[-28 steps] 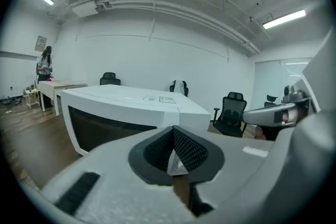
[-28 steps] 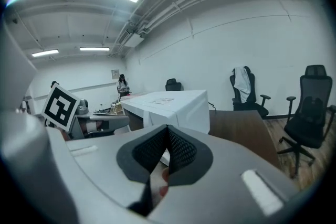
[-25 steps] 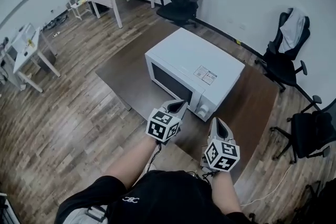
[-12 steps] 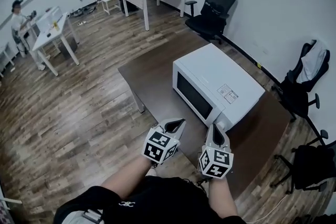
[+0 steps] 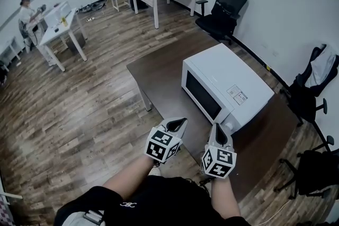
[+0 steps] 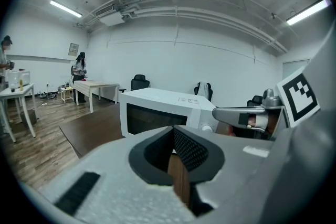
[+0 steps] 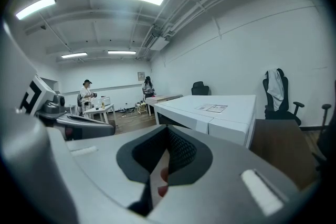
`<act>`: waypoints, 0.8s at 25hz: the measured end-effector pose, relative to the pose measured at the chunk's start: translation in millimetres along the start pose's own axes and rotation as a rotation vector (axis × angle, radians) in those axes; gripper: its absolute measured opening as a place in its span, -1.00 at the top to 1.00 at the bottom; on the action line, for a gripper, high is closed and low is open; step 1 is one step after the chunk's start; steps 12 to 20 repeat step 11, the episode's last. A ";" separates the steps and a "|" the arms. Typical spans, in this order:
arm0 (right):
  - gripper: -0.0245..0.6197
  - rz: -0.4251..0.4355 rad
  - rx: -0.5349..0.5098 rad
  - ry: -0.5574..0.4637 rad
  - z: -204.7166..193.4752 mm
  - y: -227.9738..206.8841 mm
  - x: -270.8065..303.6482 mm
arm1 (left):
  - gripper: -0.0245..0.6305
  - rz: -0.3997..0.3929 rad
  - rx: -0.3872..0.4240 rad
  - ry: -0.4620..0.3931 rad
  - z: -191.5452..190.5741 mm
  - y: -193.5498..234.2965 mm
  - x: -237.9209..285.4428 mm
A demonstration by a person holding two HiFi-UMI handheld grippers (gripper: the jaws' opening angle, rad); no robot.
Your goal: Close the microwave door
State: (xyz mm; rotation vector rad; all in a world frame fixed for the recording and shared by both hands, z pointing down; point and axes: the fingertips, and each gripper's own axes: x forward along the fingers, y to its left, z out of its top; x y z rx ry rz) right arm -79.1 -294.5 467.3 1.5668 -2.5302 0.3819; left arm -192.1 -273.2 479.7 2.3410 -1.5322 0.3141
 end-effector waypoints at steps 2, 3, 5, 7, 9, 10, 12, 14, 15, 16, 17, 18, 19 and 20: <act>0.91 0.003 0.000 0.003 -1.2 1.4 0.5 | 0.89 -0.003 -0.001 0.006 -3.2 0.1 0.9; 0.91 0.003 0.000 0.004 -1.9 2.0 1.0 | 0.89 -0.006 -0.004 0.010 -5.2 0.4 1.6; 0.91 0.003 -0.002 0.006 -3.8 2.8 1.3 | 0.89 -0.009 -0.007 0.016 -8.9 0.8 2.2; 0.91 0.002 -0.005 0.008 -4.2 2.9 1.2 | 0.89 -0.009 -0.004 0.017 -9.4 0.3 1.8; 0.91 -0.001 -0.008 0.009 -2.8 2.4 1.3 | 0.89 -0.011 0.001 0.015 -7.3 -0.5 1.5; 0.91 -0.003 -0.009 0.009 -1.9 2.1 1.3 | 0.89 -0.012 0.004 0.014 -6.1 -0.9 1.5; 0.91 -0.005 -0.010 0.009 -1.1 1.8 1.3 | 0.89 -0.014 0.007 0.013 -4.9 -1.3 1.5; 0.91 -0.005 -0.010 0.009 -1.1 1.8 1.3 | 0.89 -0.014 0.007 0.013 -4.9 -1.3 1.5; 0.91 -0.005 -0.010 0.009 -1.1 1.8 1.3 | 0.89 -0.014 0.007 0.013 -4.9 -1.3 1.5; 0.91 -0.005 -0.010 0.009 -1.1 1.8 1.3 | 0.89 -0.014 0.007 0.013 -4.9 -1.3 1.5; 0.91 -0.005 -0.010 0.009 -1.1 1.8 1.3 | 0.89 -0.014 0.007 0.013 -4.9 -1.3 1.5; 0.91 -0.005 -0.010 0.009 -1.1 1.8 1.3 | 0.89 -0.014 0.007 0.013 -4.9 -1.3 1.5; 0.91 -0.005 -0.010 0.009 -1.1 1.8 1.3 | 0.89 -0.014 0.007 0.013 -4.9 -1.3 1.5; 0.91 -0.005 -0.010 0.009 -1.1 1.8 1.3 | 0.89 -0.014 0.007 0.013 -4.9 -1.3 1.5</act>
